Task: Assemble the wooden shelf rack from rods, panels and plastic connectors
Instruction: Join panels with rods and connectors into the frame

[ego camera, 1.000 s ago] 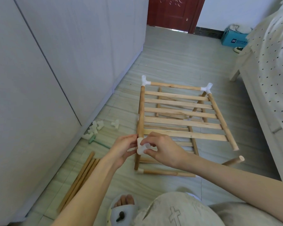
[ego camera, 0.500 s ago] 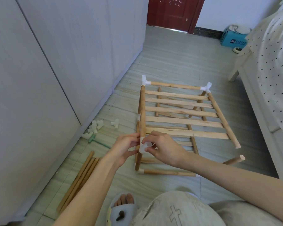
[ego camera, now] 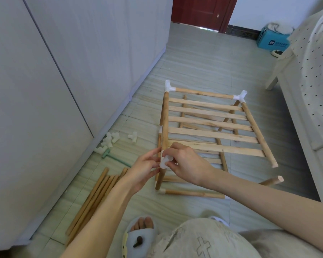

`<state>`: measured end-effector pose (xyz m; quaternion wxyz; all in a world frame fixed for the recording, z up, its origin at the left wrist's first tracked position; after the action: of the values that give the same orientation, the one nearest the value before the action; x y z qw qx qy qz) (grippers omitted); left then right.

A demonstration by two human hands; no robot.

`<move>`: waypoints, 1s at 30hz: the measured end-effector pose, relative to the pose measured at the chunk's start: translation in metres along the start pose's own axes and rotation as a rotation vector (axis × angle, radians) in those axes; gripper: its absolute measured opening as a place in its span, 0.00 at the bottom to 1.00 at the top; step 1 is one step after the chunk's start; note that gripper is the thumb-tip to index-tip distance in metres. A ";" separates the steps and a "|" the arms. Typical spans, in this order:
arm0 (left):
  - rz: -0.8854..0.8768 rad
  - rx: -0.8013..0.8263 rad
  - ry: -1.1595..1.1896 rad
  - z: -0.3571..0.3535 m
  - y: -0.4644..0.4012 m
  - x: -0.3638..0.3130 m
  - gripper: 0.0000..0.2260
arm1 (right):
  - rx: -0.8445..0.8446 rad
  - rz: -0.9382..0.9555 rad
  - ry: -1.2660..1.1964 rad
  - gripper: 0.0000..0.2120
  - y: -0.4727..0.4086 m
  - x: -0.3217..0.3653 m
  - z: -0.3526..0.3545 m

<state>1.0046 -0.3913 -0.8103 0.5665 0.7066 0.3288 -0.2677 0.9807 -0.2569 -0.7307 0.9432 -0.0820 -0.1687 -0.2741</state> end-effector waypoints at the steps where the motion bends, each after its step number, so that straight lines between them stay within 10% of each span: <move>1: -0.015 0.005 -0.020 0.000 0.000 0.002 0.23 | 0.016 -0.001 0.009 0.13 -0.001 0.000 0.000; 30: 0.019 0.055 0.467 -0.011 0.002 0.030 0.25 | 0.364 0.021 0.087 0.14 -0.008 0.006 -0.009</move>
<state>1.0249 -0.3763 -0.8294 0.4583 0.7674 0.4370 -0.1006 0.9834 -0.2690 -0.7365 0.9517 0.1001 -0.1738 -0.2326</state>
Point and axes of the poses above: each hand's wrist, its own y-axis away from the middle knuckle, its own z-axis out of the back of the hand, x = y × z, the point moved 2 cm from there along -y, towards the middle knuckle, and after that the axes turned 14 degrees about z, right-handed, at the moved point
